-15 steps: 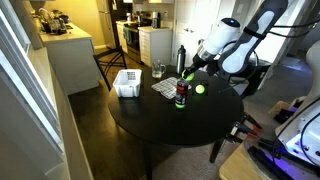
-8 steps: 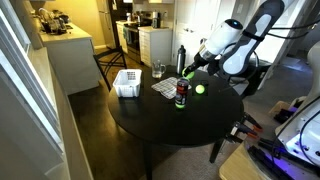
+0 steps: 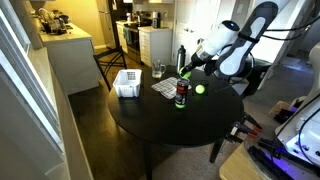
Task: Put the closest ball in the container
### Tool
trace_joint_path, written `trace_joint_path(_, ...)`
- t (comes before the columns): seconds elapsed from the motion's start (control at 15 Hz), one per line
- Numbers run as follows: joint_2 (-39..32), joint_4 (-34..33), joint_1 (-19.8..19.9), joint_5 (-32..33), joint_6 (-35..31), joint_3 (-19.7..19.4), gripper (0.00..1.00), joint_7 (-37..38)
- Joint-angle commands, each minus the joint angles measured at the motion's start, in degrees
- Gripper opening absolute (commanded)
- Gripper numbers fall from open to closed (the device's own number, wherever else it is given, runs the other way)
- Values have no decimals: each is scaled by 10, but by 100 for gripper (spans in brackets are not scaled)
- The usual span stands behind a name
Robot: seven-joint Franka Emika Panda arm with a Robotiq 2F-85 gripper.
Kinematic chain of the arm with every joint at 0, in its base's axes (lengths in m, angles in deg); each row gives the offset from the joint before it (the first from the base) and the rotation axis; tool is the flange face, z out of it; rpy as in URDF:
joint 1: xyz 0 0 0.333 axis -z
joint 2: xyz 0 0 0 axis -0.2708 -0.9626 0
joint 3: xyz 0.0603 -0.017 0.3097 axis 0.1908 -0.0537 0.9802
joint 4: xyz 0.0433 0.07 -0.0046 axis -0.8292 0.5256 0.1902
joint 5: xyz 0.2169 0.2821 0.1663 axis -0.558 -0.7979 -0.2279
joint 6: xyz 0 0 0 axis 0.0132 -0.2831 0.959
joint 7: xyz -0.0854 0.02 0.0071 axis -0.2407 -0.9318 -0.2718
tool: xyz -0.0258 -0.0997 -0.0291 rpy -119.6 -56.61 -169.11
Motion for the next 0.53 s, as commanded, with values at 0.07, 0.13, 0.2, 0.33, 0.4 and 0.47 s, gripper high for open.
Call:
trace_joint_path(0.07, 0, -32, 30, 16, 0, 33, 42, -4)
trace_joint_path(0.13, -1, -37, 35, 16, 0, 40, 42, -3)
trace_joint_path(0.2, -1, -39, 40, 17, 1, 47, 42, -2)
trace_joint_path(0.33, -13, -35, 38, 7, 1, 46, 42, -2)
trace_joint_path(0.4, -22, -27, 40, 6, -5, 46, 42, 1)
trace_joint_path(0.47, -22, -23, 43, 7, -3, 46, 42, 1)
